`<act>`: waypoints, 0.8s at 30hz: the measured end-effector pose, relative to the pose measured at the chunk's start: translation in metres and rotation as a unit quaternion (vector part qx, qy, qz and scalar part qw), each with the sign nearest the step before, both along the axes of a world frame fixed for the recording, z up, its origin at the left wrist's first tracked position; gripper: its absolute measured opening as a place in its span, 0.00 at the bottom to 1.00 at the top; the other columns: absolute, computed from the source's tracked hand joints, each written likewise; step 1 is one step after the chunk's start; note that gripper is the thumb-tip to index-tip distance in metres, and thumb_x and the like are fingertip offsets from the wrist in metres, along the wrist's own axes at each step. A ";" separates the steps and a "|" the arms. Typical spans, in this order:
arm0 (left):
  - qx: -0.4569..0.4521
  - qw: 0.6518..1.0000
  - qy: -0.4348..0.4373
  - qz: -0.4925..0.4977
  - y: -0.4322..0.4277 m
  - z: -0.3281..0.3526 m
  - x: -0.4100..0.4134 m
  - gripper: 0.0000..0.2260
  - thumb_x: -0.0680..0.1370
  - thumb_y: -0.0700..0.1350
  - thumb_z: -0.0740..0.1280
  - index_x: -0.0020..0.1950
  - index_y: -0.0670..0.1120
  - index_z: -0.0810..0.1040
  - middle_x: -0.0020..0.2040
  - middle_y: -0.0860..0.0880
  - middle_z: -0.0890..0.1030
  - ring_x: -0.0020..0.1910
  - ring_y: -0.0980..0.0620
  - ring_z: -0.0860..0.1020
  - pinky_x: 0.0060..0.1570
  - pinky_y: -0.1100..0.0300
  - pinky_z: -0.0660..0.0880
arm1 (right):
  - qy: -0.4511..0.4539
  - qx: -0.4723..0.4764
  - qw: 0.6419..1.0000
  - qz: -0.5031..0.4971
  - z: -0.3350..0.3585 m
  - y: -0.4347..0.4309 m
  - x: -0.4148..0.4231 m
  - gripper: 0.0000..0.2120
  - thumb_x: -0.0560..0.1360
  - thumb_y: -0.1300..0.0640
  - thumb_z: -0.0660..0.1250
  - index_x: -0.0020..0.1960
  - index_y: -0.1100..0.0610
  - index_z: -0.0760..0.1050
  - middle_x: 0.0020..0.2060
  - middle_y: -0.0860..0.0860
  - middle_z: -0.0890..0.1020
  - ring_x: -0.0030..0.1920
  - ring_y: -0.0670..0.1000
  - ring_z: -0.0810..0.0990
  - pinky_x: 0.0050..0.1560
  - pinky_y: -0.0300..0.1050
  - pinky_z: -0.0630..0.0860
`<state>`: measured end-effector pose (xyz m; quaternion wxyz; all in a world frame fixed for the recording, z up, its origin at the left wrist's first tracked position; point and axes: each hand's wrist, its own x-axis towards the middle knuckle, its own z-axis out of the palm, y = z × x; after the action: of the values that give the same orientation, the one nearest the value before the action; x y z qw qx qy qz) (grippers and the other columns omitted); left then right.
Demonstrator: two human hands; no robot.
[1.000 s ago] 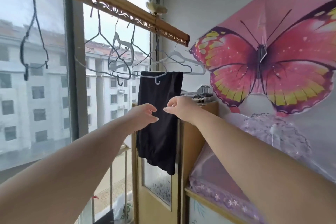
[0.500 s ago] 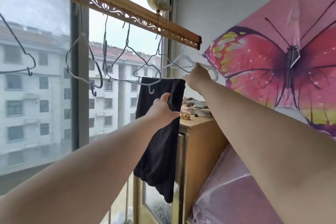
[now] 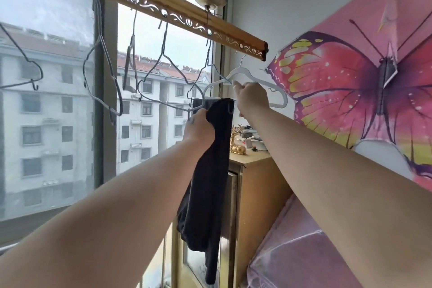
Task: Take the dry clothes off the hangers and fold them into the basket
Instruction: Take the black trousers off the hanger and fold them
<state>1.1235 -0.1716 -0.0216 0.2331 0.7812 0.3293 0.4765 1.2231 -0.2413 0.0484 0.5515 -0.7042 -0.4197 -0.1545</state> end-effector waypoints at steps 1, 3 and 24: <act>-0.008 1.000 -0.021 0.001 0.000 0.001 -0.002 0.21 0.76 0.33 0.52 0.67 0.46 0.69 0.59 0.41 0.77 0.57 0.42 0.76 0.48 0.52 0.74 | 0.005 -0.003 1.000 -0.012 0.002 -0.001 0.000 0.24 0.80 0.42 0.55 0.49 0.62 0.77 0.43 0.58 0.83 0.44 0.60 0.83 0.47 0.54 0.81; -0.018 0.998 -0.058 -0.004 -0.002 0.001 -0.006 0.20 0.77 0.38 0.54 0.69 0.47 0.68 0.59 0.42 0.77 0.56 0.43 0.77 0.46 0.53 0.74 | 0.004 -0.008 0.999 -0.034 0.003 -0.002 0.001 0.25 0.80 0.41 0.55 0.50 0.63 0.78 0.42 0.57 0.83 0.44 0.59 0.82 0.43 0.48 0.78; -0.052 0.882 0.441 0.159 0.042 -0.136 -0.138 0.14 0.75 0.40 0.55 0.55 0.44 0.77 0.45 0.49 0.76 0.47 0.48 0.78 0.52 0.56 0.77 | -0.059 -0.039 0.989 -0.129 -0.015 -0.012 -0.043 0.22 0.80 0.44 0.58 0.60 0.61 0.76 0.55 0.57 0.80 0.56 0.59 0.79 0.46 0.45 0.68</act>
<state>0.9858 -0.1293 -0.1577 0.0248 0.8344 0.5422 0.0956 1.1806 -0.2531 0.0336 0.4733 -0.7632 -0.3625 -0.2493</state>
